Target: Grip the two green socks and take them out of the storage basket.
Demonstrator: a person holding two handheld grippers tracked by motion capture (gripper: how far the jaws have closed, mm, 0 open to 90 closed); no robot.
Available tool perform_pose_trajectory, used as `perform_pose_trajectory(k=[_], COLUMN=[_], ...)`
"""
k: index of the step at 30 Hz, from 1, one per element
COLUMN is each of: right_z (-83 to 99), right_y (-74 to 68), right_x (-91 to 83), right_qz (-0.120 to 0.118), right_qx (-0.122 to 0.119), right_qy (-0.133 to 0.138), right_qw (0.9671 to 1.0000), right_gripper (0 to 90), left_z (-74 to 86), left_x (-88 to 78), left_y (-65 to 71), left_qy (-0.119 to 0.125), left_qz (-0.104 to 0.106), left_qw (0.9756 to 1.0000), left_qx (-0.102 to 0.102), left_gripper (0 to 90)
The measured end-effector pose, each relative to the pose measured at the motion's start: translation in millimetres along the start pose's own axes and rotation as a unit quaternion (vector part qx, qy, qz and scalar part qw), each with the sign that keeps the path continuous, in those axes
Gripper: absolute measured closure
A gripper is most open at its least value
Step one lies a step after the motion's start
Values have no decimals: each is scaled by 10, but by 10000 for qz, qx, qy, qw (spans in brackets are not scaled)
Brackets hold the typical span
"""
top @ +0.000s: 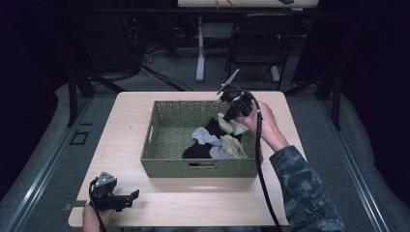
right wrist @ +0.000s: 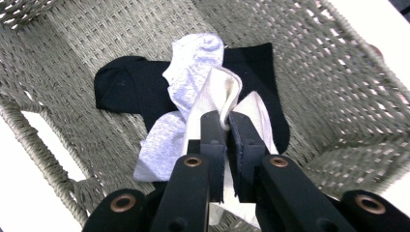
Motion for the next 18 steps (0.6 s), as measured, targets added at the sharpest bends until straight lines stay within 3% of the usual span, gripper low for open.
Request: perform_pose_trajectory(k=[18], right_z=[21], right_y=[231], right_x=[-426], right_qz=[156], right_qx=[212], right_qy=[319], right_qw=[9991], right_gripper=[860], left_z=[-8], left_x=[11], left_y=[11], left_qy=[9], left_qz=[-22], left_qw=[10000], left_qx=[-19], left_gripper=[2])
Point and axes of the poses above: each handheld gripper's, and its own axes: x roughly forward along the jaws, z roughly out of its underside, y roughly to its right, the point moved 7 cm from there along x, roughly forward along the jaws, and after that the axes turned 13 degrees about x, right-handed, at the moved point
